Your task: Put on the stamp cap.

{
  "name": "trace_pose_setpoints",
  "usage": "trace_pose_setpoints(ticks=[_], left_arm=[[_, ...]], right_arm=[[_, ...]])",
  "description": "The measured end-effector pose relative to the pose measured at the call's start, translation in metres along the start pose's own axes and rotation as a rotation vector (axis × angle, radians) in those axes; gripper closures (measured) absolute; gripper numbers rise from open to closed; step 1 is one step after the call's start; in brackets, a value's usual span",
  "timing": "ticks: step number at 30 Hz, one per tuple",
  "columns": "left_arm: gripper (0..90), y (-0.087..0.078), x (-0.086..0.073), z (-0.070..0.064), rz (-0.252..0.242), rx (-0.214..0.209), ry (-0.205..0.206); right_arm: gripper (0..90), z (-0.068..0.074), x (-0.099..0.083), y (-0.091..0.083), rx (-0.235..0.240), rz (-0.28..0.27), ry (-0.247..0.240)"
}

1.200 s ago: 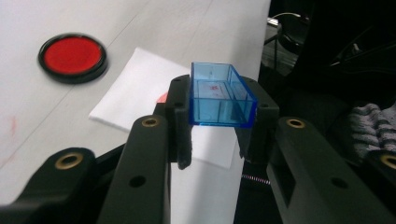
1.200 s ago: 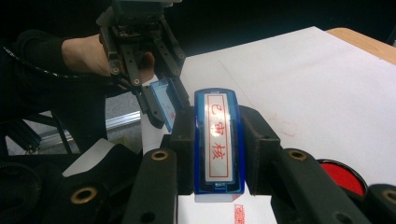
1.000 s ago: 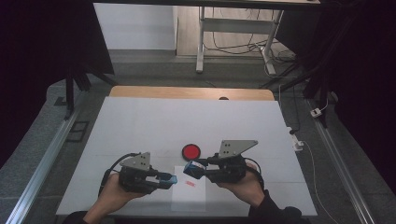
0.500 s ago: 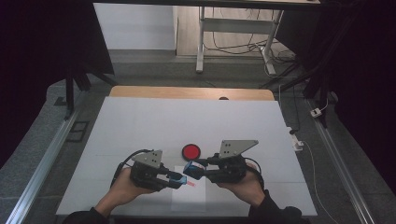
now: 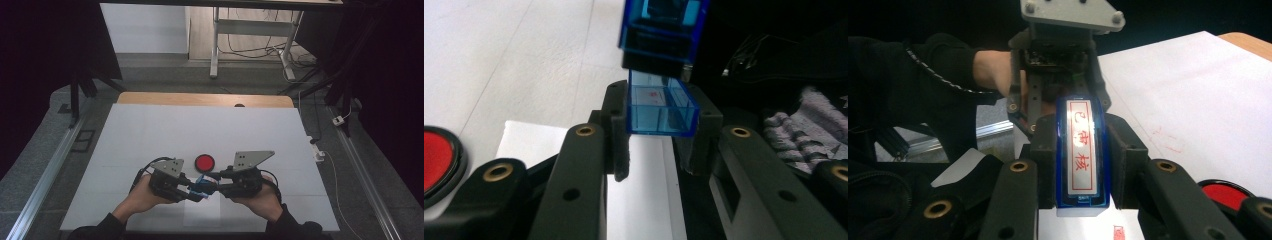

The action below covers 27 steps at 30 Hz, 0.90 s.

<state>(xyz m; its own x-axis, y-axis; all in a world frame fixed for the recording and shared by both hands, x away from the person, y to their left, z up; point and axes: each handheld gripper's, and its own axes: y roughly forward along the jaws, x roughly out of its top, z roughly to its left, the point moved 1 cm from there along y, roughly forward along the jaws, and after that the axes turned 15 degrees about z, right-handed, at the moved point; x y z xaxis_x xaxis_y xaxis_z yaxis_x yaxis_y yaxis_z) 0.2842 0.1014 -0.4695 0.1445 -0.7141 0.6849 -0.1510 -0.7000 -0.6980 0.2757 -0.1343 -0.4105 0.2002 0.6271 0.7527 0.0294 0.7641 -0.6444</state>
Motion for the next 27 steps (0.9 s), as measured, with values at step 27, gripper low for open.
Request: trace_pose_setpoints(ticks=[27], left_arm=[[68.2,0.0011,0.0014,0.0048,-0.03,-0.054,0.055]], right_arm=[[69.7,0.0025,0.0006,0.0035,0.019,0.012,-0.013]])
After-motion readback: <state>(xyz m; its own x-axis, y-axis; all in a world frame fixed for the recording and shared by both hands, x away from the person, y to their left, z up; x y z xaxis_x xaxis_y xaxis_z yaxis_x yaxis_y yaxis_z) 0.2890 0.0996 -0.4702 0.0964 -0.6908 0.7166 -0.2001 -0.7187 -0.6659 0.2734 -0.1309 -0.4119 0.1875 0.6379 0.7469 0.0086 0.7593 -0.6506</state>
